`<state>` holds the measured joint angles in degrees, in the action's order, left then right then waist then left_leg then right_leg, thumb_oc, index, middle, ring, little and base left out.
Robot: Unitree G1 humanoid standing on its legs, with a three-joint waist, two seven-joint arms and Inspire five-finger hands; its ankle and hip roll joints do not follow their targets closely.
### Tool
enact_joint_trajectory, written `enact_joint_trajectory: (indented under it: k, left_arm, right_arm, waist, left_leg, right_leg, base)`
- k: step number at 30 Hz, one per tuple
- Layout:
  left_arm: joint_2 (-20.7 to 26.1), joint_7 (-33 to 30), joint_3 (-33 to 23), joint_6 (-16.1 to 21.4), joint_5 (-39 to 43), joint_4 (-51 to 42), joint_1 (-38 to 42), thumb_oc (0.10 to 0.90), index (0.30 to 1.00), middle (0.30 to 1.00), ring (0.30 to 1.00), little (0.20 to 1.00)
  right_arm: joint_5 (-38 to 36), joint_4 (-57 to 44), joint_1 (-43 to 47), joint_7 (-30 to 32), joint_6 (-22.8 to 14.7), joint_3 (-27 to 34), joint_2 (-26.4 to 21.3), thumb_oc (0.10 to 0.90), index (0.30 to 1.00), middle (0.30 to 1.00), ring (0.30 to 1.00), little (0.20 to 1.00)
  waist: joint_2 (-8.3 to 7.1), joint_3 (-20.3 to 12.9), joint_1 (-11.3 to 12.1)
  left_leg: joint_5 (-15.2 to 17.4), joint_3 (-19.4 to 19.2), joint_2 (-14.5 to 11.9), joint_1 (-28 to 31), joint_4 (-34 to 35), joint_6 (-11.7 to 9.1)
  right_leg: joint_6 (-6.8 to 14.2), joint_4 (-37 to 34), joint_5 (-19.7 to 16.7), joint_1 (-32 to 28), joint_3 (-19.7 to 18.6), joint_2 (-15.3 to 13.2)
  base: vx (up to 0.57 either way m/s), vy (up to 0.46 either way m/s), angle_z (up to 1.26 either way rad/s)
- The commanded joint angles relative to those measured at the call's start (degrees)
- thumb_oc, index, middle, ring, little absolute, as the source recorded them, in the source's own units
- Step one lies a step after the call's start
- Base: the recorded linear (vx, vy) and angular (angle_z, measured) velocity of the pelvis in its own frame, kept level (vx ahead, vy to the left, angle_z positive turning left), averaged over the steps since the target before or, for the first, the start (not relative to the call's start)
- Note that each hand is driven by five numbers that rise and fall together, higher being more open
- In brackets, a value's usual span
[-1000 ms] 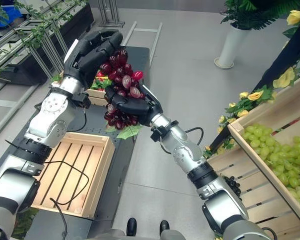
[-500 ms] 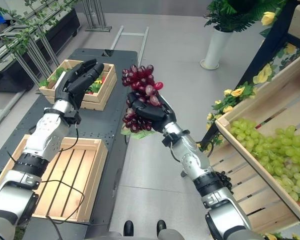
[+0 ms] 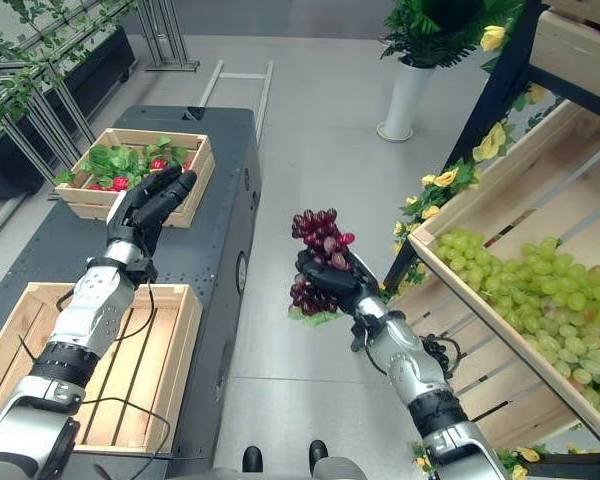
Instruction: Pick up the fruits from the basket on one side to the basket on the other side
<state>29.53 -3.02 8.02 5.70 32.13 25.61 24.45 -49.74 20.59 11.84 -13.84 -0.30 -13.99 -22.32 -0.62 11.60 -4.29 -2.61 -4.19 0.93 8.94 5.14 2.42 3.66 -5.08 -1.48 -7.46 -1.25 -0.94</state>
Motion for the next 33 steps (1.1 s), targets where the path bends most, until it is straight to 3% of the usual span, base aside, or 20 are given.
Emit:
enact_joint_trajectory:
  k: [1,10,14,19,27,31,33]
  left_arm:
    - [-2.00,-0.39,-0.76,8.60,-4.86,1.22,0.23,0.800,0.900,0.900,0.900,0.900]
    - [-9.45,-2.26,2.46,11.97,-9.18,-0.03,-13.14,0.800,0.900,0.900,0.900,0.900]
    - [-11.64,-3.40,2.29,10.61,-6.95,0.63,-18.29,0.800,0.900,0.900,0.900,0.900]
    - [-11.64,-0.82,6.53,9.43,-10.40,0.70,-23.80,0.800,0.900,0.900,0.900,0.900]
    - [-9.89,-0.92,9.68,7.98,-10.24,1.22,-24.04,0.800,0.900,0.900,0.900,0.900]
    - [-8.50,-1.29,10.47,7.81,-9.41,0.23,-22.45,0.800,0.900,0.900,0.900,0.900]
    - [-7.28,-2.01,11.29,8.00,-9.44,-0.16,-19.20,0.800,0.900,0.900,0.900,0.900]
  right_arm:
    - [2.62,-4.37,0.96,-4.64,-5.03,3.38,-0.10,0.400,0.300,0.300,0.300,0.300]
    - [4.76,-5.26,-8.41,-4.42,-5.35,4.32,2.04,0.400,0.300,0.300,0.300,0.300]
    - [6.50,-4.89,-11.26,-1.74,-6.15,4.53,3.81,0.400,0.300,0.300,0.300,0.300]
    - [5.64,-3.82,-13.98,1.99,-8.20,5.51,5.79,0.400,0.300,0.300,0.300,0.300]
    - [5.21,-0.14,-13.29,7.03,-12.59,5.08,6.42,0.400,0.300,0.300,0.300,0.300]
    - [6.42,0.81,-11.61,11.72,-14.91,5.15,5.70,0.400,0.300,0.300,0.300,0.300]
    - [7.36,1.63,-8.57,14.55,-16.77,5.75,3.60,0.400,0.300,0.300,0.300,0.300]
  waist:
    - [0.30,-7.14,-0.81]
    - [-1.05,-5.57,-0.91]
    - [-1.76,-4.99,-0.80]
    - [-2.51,-3.99,-0.79]
    - [-2.11,-2.37,-1.01]
    - [-1.56,0.68,-0.94]
    - [-1.68,4.29,-0.92]
  left_leg:
    - [6.23,0.32,1.48,-0.56,-0.14,-1.07]
    - [6.51,-1.18,1.24,-0.03,-0.14,-0.52]
    - [6.58,-1.87,1.13,0.13,-0.14,-0.37]
    - [6.55,-2.61,1.00,-0.16,-0.14,-0.06]
    - [6.41,-3.35,0.98,-0.50,-0.14,0.36]
    - [5.98,-3.50,0.73,-3.14,-2.50,0.83]
    - [6.74,-3.67,0.87,-7.68,-7.60,1.06]
  right_leg:
    - [-0.65,0.08,1.00,0.66,2.09,1.31]
    - [-0.52,0.08,0.39,0.71,0.87,1.88]
    - [-0.46,0.08,-0.01,0.76,0.68,2.07]
    - [-0.06,0.08,-0.76,1.30,0.74,2.19]
    - [0.30,0.61,-1.18,2.01,0.76,2.06]
    - [-0.05,7.49,0.91,6.45,1.02,1.91]
    - [-0.41,11.87,1.89,10.42,0.96,2.05]
  base:
    - [0.01,-0.005,-0.08]
    - [0.02,-0.023,-0.15]
    - [0.02,-0.033,-0.08]
    - [0.00,-0.039,-0.10]
    - [0.01,-0.005,-0.02]
    - [-0.07,-0.032,-0.03]
    - [-0.26,-0.068,-0.09]
